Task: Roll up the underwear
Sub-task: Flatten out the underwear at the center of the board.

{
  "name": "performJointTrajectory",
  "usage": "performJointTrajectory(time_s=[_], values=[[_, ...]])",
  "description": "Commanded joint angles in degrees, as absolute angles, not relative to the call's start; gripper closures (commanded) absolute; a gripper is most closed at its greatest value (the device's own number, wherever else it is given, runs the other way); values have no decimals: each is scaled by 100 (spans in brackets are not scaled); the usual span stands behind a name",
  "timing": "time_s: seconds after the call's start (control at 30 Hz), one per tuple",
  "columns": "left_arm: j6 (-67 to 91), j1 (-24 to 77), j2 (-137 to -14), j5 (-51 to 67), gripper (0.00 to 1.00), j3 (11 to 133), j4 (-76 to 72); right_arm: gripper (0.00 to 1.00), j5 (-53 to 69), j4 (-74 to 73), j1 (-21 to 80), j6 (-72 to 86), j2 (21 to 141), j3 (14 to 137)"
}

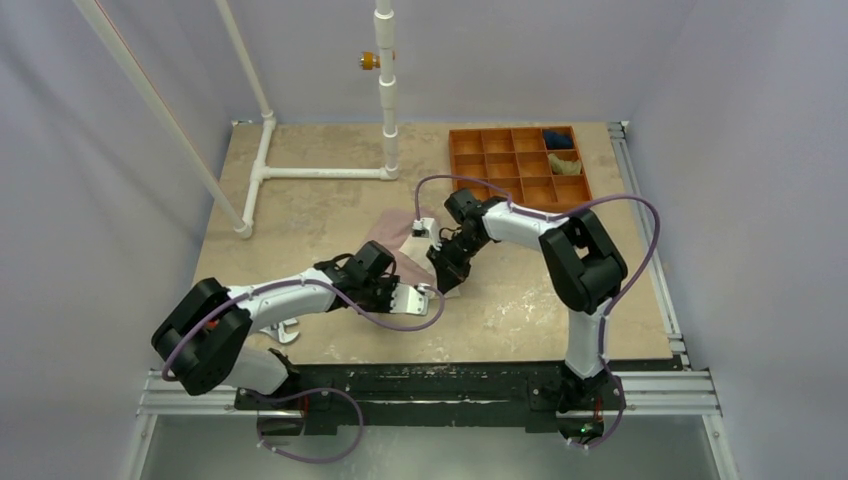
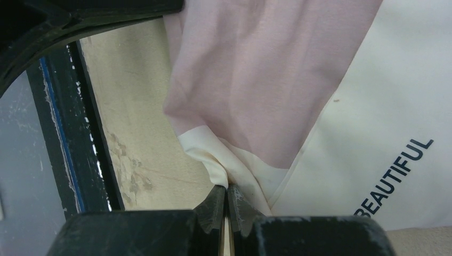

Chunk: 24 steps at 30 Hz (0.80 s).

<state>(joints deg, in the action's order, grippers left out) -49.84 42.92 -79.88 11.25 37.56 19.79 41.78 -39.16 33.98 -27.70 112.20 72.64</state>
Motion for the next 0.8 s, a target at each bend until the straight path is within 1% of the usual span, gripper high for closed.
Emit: performJointTrajectory(time_s=[0.0, 0.03, 0.2, 0.23, 0.33, 0.43, 0.53, 0.67, 0.77], values=[[-4797, 4324, -8028, 931, 98, 3841, 2141, 100, 4385, -4047, 3373, -2881, 10824, 7346], [-4707, 4324, -7975, 936, 100, 3845, 2140, 100, 4386, -4068, 3364, -2879, 10762, 7347], [-4286, 4185, -7598, 1358, 100, 4105, 2431, 100, 4285, -4350, 3364, -2973, 10419, 7457], [-4114, 3871, -7429, 1733, 100, 4466, 2841, 100, 4087, -4549, 3358, -3054, 10189, 7638], [-3791, 3220, -7282, 2464, 100, 5412, 3431, 100, 3683, -4751, 3352, -3015, 9842, 8099], [-3477, 2726, -7227, 2893, 100, 6343, 3804, 100, 3178, -4928, 3349, -2901, 9595, 8865], [-3114, 2411, -7303, 2996, 100, 7279, 3922, 100, 2477, -4914, 3350, -2652, 9490, 9637], [-2726, 2093, -7701, 2624, 100, 8650, 4022, 100, 1739, -4999, 3345, -2527, 9593, 10927], [-2496, 1952, -8005, 2436, 100, 9619, 4204, 100, 1442, -5246, 3348, -2504, 9749, 11916]])
